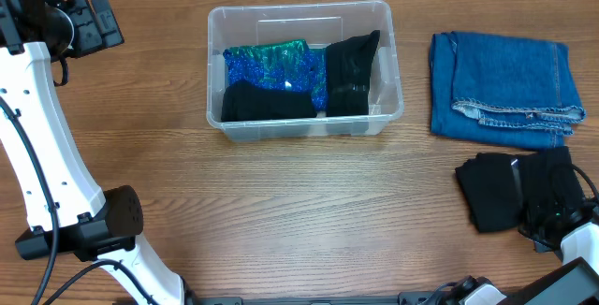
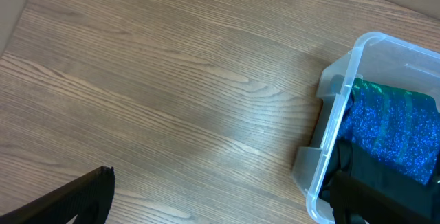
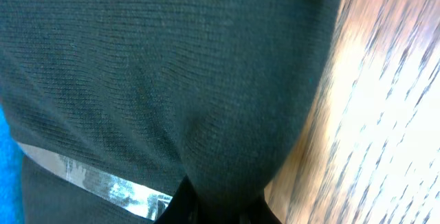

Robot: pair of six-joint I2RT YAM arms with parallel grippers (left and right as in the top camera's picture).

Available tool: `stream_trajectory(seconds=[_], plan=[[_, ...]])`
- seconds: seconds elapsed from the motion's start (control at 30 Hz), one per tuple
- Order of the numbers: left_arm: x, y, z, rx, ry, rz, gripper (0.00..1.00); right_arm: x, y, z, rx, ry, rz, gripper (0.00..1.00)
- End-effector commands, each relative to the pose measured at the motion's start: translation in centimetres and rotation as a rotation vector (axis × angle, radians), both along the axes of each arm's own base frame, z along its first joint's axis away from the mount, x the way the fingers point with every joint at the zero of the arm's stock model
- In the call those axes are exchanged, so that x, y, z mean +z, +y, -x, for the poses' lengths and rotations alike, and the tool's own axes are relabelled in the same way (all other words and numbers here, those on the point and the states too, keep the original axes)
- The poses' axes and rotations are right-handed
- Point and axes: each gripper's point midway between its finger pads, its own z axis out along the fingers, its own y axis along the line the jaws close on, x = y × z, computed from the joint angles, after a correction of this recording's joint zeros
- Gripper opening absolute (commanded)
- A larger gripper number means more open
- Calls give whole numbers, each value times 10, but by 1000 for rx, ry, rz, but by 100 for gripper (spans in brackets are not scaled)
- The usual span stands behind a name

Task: Pack container
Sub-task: 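Reach right gripper to the black folded garment and grasp it, then lift the black garment with right gripper and carry it over the bin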

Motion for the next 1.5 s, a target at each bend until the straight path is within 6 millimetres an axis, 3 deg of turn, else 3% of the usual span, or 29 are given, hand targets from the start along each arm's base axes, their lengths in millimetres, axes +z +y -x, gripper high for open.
stream_trajectory(seconds=[0.0,0.1,0.2,0.4,0.53,0.73,0.9,1.17,1.37,1.47], plan=[[7,1,4,10,-17,-5,100,28,12,-23,87,-126,-47,4],[7,0,4,10,-17,-4,100,63,13,-35,120,-216,-29,4],[7,1,4,10,-16,-5,100,111,22,-49,172,-349,-7,4],[7,0,4,10,-17,-4,100,199,45,-55,269,-559,100,4],[7,0,4,10,-17,-4,100,251,72,-56,377,-718,153,4],[7,1,4,10,-17,-5,100,318,128,-58,544,-898,167,4],[7,0,4,10,-17,-4,100,348,164,-73,645,-1006,107,4],[7,0,4,10,-16,-4,100,374,210,-98,666,-1089,98,4],[7,0,4,10,-17,-4,100,369,255,-133,665,-1089,54,4],[7,0,4,10,-16,-4,100,353,295,-163,678,-1068,19,4]])
